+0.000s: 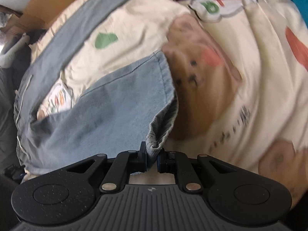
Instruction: Fold clothes
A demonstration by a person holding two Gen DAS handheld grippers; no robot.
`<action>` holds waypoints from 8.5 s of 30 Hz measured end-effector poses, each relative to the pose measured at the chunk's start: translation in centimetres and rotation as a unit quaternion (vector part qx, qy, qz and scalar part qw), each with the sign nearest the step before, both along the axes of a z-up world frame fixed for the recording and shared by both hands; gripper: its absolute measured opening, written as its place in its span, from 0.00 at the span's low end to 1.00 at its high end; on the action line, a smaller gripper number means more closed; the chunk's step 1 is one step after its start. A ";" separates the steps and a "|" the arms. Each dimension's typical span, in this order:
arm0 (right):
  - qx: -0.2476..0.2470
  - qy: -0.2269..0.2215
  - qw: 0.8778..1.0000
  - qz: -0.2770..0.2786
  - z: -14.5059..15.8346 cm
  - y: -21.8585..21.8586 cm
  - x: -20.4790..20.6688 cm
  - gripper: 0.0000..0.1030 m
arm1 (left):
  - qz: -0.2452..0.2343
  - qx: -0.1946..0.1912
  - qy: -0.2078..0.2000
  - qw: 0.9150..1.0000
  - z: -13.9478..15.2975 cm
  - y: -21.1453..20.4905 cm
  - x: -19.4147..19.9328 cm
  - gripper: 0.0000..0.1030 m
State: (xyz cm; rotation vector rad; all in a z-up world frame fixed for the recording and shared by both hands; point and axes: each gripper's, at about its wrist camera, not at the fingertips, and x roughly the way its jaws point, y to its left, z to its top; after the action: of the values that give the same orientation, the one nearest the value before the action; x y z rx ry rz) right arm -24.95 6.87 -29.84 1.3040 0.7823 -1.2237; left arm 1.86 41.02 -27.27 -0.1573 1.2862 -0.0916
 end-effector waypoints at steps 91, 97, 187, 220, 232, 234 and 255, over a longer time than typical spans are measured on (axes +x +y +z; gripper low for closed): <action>-0.162 0.236 0.934 0.213 -1.4 -1.1 0.9 0.08 | -0.363 0.101 0.015 0.926 -2.5 -29.5 3.9 0.56; -0.160 0.268 0.925 0.219 -0.9 -0.6 -0.1 0.08 | -0.377 0.142 0.030 0.915 -4.5 -31.7 5.0 0.32; -0.092 0.226 0.875 0.418 -7.8 5.6 -9.3 0.15 | -0.131 0.099 0.039 0.986 2.1 -2.3 3.0 0.43; -0.119 0.377 0.817 0.419 -9.1 5.1 -9.6 0.23 | -0.089 0.088 0.019 0.992 -3.8 -1.0 12.1 0.16; -0.233 0.432 0.711 0.503 -7.3 7.2 -5.2 0.32 | -0.060 0.132 0.010 0.989 -3.0 0.4 13.0 0.05; -0.252 0.413 0.708 0.515 -7.1 7.6 -4.4 0.39 | -0.071 0.116 0.010 0.991 -2.1 0.6 12.6 0.09; -0.295 0.435 0.568 0.633 -12.5 5.7 -0.7 0.42 | -0.064 0.033 -0.008 0.997 -5.4 -5.4 15.4 0.14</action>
State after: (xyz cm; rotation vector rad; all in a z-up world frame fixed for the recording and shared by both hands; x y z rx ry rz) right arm -25.68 12.60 -42.36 -0.6478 1.4218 -0.6292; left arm 17.24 35.63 -32.68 -0.0163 1.2813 -0.1597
